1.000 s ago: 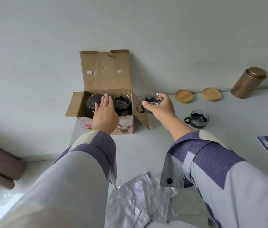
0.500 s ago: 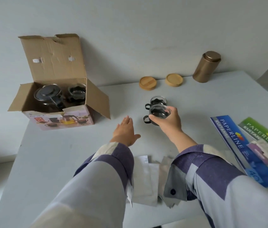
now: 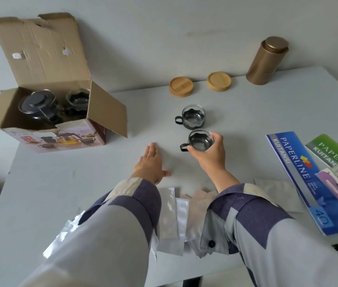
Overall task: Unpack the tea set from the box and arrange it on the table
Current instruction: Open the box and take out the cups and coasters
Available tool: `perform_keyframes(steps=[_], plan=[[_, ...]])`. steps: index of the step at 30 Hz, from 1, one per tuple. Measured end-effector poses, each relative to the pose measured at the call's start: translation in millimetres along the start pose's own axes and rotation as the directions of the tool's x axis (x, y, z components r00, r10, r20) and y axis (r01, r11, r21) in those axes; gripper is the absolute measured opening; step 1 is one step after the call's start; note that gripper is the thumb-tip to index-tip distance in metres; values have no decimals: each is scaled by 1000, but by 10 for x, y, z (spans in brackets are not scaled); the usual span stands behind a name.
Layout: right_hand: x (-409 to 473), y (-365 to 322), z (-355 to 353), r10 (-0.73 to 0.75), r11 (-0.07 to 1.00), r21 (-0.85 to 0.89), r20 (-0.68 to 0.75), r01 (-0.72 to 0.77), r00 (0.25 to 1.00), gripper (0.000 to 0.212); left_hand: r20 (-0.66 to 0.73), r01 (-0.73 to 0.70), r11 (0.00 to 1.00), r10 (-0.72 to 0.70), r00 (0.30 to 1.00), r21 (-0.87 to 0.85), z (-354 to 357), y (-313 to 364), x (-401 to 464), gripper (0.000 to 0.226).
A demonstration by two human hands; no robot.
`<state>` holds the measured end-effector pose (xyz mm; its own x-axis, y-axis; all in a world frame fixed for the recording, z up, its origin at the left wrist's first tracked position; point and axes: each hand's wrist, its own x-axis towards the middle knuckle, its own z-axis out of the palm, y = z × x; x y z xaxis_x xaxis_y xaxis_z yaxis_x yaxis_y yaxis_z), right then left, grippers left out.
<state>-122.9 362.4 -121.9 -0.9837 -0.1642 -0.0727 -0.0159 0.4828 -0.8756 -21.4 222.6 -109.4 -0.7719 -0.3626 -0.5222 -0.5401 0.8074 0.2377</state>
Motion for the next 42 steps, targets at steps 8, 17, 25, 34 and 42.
perform_keyframes(steps=[8, 17, 25, 34, 42], plan=[[4, -29, -69, 56, 998, -2, 81, -56, 995, 95, -6, 2, 1000, -2, 1000, 26, 5, 14, 1, 104], [34, -504, -300, -75, 946, -310, 87, 98, 993, 95, -88, -3, 999, 6, 996, 33, -212, -36, -80, 84], [-2, -1378, 286, -295, 866, -339, 247, 368, 923, 62, -454, -30, 995, -16, 891, -93, -1127, -502, -341, 54], [-235, -2150, 1437, -442, 725, -308, 478, 616, 759, 55, -612, 142, 967, -244, 752, -211, -1705, -1833, -504, 57], [-106, -2449, 2179, -432, 535, -493, 538, 686, 724, 59, -551, 159, 980, -197, 811, -117, -1796, -2421, -243, 68]])
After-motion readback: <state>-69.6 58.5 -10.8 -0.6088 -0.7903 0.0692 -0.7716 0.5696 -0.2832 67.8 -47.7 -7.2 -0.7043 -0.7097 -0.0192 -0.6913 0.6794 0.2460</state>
